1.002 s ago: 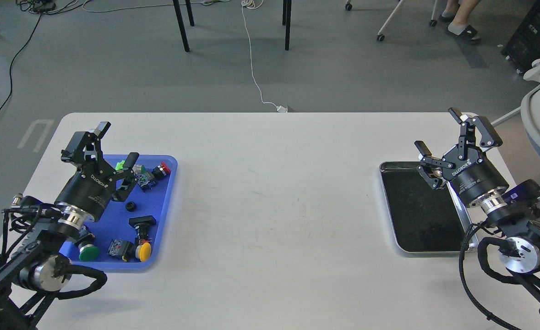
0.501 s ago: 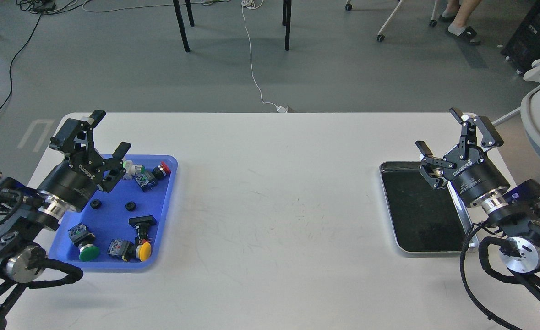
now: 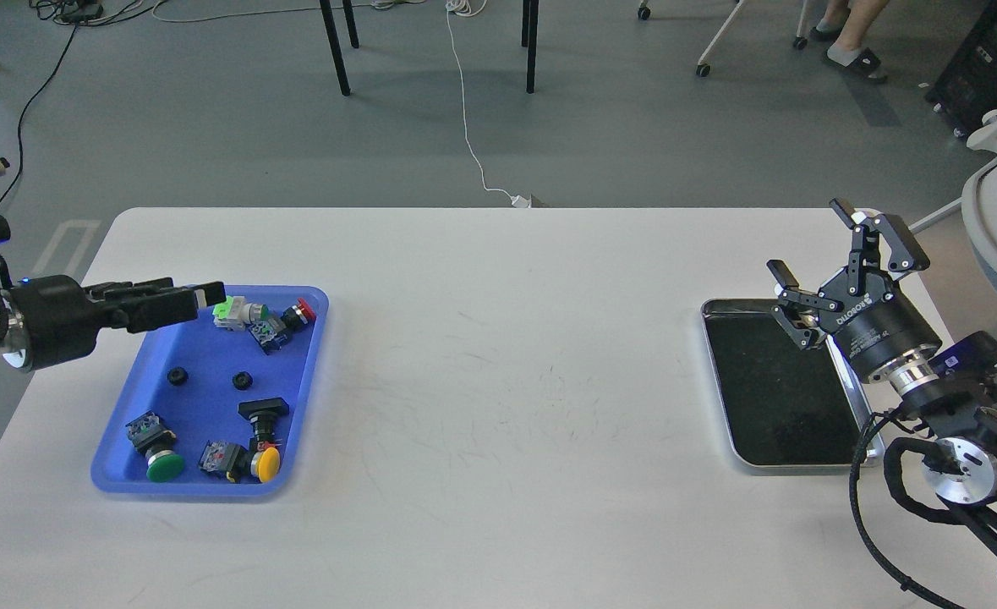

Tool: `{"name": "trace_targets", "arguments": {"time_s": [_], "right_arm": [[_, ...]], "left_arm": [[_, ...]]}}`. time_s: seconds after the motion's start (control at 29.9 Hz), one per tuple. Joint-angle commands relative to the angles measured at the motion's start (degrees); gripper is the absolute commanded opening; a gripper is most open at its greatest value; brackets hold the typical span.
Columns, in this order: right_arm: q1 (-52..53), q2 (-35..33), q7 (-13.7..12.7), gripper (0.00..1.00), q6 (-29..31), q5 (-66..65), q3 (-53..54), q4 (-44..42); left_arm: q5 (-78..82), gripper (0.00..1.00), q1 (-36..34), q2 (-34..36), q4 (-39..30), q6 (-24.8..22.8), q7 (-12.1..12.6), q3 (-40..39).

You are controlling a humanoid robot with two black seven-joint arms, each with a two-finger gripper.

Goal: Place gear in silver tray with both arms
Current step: 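Move the left gripper down into the blue tray toward a black gear, then close the left gripper on the small black gear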

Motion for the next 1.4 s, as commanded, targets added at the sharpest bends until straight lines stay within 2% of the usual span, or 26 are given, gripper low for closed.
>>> {"name": "trace_targets", "arguments": {"time_s": [0.0,0.07,0.23,0.57,0.74,1.04,1.14,1.37], "right_arm": [[-0.1,0.0,0.0,0.99,0.0,0.0,0.0,0.0],[0.0,0.0,0.0,0.99,0.0,0.0,0.1,0.0],[0.0,0.0,0.0,0.99,0.0,0.0,0.1,0.0],[-0.1,0.0,0.0,0.99,0.0,0.0,0.1,0.0],[0.0,0.0,0.0,0.99,0.0,0.0,0.1,0.0],[0.0,-0.1,0.0,0.99,0.0,0.0,0.1,0.3],[0.0,-0.1,0.0,0.99,0.0,0.0,0.1,0.4],[-0.1,-0.1,0.0,0.99,0.0,0.0,0.1,0.5]], "left_arm": [[9.6,0.98,-2.8,0.1,5.0,8.3,0.0,7.7],[11.5,0.97,-5.4,0.1,7.1,10.8,0.0,12.6],[11.5,0.95,-8.8,-2.1,12.8,11.9,0.0,19.0],[11.5,0.82,-8.6,-7.0,19.7,13.3,0.0,19.6],[11.5,0.76,-8.6,-7.1,20.0,13.4,0.0,20.5],[11.5,0.74,-8.5,-8.4,21.8,13.4,0.0,20.9],[11.5,0.66,-8.4,-8.7,21.8,13.4,0.0,21.0],[11.5,0.65,-8.5,-8.7,21.8,13.4,0.0,20.9]]}}
